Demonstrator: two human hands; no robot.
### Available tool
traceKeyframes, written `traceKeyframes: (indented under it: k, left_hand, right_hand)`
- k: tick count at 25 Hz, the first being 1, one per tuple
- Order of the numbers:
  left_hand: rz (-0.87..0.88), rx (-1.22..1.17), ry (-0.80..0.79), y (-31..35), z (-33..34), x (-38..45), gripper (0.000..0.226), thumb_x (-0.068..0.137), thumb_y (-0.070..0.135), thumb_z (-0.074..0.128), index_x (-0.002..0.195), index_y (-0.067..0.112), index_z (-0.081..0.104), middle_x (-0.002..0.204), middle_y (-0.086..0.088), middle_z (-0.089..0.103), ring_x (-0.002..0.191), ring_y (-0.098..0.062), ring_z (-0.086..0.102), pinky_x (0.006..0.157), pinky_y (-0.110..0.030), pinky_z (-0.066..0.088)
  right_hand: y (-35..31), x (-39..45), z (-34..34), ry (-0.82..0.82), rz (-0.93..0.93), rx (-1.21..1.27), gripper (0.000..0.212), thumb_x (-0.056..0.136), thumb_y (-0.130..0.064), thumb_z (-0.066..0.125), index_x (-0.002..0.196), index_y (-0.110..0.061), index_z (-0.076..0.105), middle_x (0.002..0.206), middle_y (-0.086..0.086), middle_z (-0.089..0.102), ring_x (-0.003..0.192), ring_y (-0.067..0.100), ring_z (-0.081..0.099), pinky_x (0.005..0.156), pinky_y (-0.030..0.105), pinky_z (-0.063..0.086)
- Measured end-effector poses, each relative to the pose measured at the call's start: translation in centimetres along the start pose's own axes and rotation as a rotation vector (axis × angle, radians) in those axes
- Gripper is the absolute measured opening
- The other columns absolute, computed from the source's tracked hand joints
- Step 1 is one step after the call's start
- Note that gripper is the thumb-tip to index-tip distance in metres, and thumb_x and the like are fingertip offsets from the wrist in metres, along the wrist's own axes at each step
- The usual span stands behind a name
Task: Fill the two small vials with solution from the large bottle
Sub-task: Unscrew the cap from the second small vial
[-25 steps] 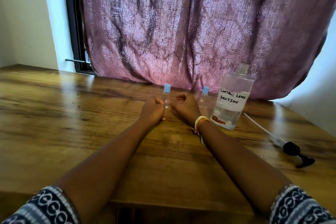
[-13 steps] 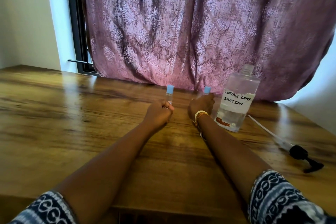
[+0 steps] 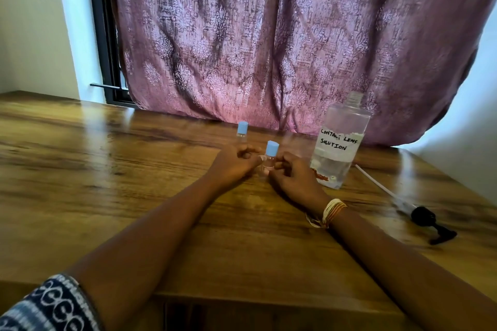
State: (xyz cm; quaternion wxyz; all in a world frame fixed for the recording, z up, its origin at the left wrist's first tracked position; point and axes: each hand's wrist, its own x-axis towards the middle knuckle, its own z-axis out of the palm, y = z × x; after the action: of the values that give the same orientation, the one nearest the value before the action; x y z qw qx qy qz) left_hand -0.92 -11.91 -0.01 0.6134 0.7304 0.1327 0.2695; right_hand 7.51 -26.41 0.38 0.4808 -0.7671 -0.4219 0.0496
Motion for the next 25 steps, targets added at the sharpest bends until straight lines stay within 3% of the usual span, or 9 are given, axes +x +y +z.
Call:
traceKeyframes:
  k: [2, 4, 7, 9, 12, 16, 19, 22, 25]
  left_hand:
    - [0.014, 0.004, -0.084, -0.3, 0.1, -0.1, 0.035, 0.079, 0.017, 0.073, 0.113, 0.012, 0.068, 0.1, -0.008, 0.073, 0.094, -0.024, 0.07, 0.086, -0.044, 0.057]
    - [0.019, 0.013, -0.119, -0.4, 0.1, -0.2, 0.042, 0.076, 0.019, 0.076, 0.116, 0.011, 0.067, 0.108, -0.009, 0.073, 0.101, -0.025, 0.069, 0.089, -0.047, 0.056]
    - [0.055, 0.022, -0.103, 0.0, 0.5, -0.6, 0.035, 0.079, 0.012, 0.075, 0.112, 0.007, 0.068, 0.103, -0.01, 0.074, 0.096, -0.022, 0.07, 0.084, -0.041, 0.058]
    - [0.032, -0.021, -0.097, 0.3, 0.9, -0.9, 0.03, 0.08, 0.006, 0.073, 0.109, 0.005, 0.069, 0.099, -0.014, 0.074, 0.088, -0.023, 0.07, 0.077, -0.036, 0.058]
    - [0.029, -0.021, -0.125, 0.7, 1.5, -1.5, 0.024, 0.079, 0.006, 0.073, 0.103, 0.01, 0.071, 0.091, -0.014, 0.074, 0.079, -0.021, 0.069, 0.07, -0.031, 0.056]
    - [0.126, 0.18, -0.122, 1.2, 1.9, -2.5, 0.023, 0.077, 0.016, 0.076, 0.1, 0.013, 0.073, 0.081, 0.0, 0.075, 0.062, 0.001, 0.064, 0.061, -0.016, 0.048]
    - [0.107, 0.222, -0.037, 1.2, 2.0, -2.5, 0.025, 0.069, 0.026, 0.082, 0.092, 0.016, 0.077, 0.08, -0.003, 0.077, 0.066, -0.005, 0.067, 0.063, -0.021, 0.051]
    - [0.077, 0.214, -0.085, 1.2, 2.0, -2.3, 0.011, 0.073, 0.023, 0.079, 0.083, 0.019, 0.076, 0.079, -0.013, 0.076, 0.065, -0.021, 0.064, 0.063, -0.031, 0.05]
    - [0.087, 0.204, -0.12, 1.5, 1.8, -2.3, 0.007, 0.076, 0.017, 0.076, 0.077, 0.023, 0.073, 0.08, -0.015, 0.075, 0.068, -0.024, 0.063, 0.067, -0.036, 0.05]
  right_hand:
    - [-0.4, -0.3, -0.6, -0.045, 0.001, 0.069, 0.023, 0.085, -0.013, 0.071, 0.107, -0.012, 0.067, 0.084, -0.005, 0.069, 0.064, -0.003, 0.062, 0.057, 0.014, 0.047]
    - [-0.6, -0.1, -1.2, -0.105, 0.02, 0.104, 0.022, 0.082, -0.01, 0.075, 0.103, -0.012, 0.07, 0.083, -0.002, 0.073, 0.065, 0.002, 0.064, 0.06, 0.019, 0.049]
    - [-0.9, 0.6, -2.5, -0.182, 0.045, 0.038, 0.026, 0.081, -0.005, 0.074, 0.106, -0.01, 0.069, 0.088, 0.005, 0.072, 0.076, 0.014, 0.066, 0.072, 0.026, 0.054]
    - [-1.1, 1.0, -3.3, -0.075, -0.003, 0.021, 0.033, 0.082, 0.004, 0.067, 0.113, -0.007, 0.065, 0.096, 0.007, 0.071, 0.084, 0.014, 0.065, 0.081, 0.026, 0.057]
    - [-1.5, 0.7, -3.5, 0.095, -0.123, 0.142, 0.024, 0.082, -0.004, 0.072, 0.106, -0.008, 0.069, 0.092, 0.007, 0.072, 0.082, 0.01, 0.066, 0.074, 0.019, 0.054]
    - [-2.1, 0.2, -2.3, 0.154, -0.125, 0.141, 0.023, 0.073, -0.019, 0.083, 0.093, -0.011, 0.074, 0.084, 0.003, 0.074, 0.077, 0.011, 0.069, 0.07, 0.018, 0.056]
    - [-2.4, 0.1, -2.2, 0.164, -0.113, 0.135, 0.024, 0.069, -0.021, 0.086, 0.089, -0.014, 0.074, 0.082, -0.001, 0.074, 0.075, 0.011, 0.071, 0.068, 0.017, 0.057]
    - [-2.5, 0.0, -2.2, 0.152, -0.149, 0.112, 0.021, 0.072, -0.018, 0.084, 0.089, -0.012, 0.073, 0.077, -0.004, 0.071, 0.067, 0.004, 0.067, 0.064, 0.014, 0.054]
    - [-2.8, 0.1, -1.9, 0.13, -0.17, 0.117, 0.016, 0.076, -0.013, 0.081, 0.088, -0.011, 0.071, 0.076, -0.002, 0.069, 0.067, 0.005, 0.063, 0.063, 0.013, 0.053]
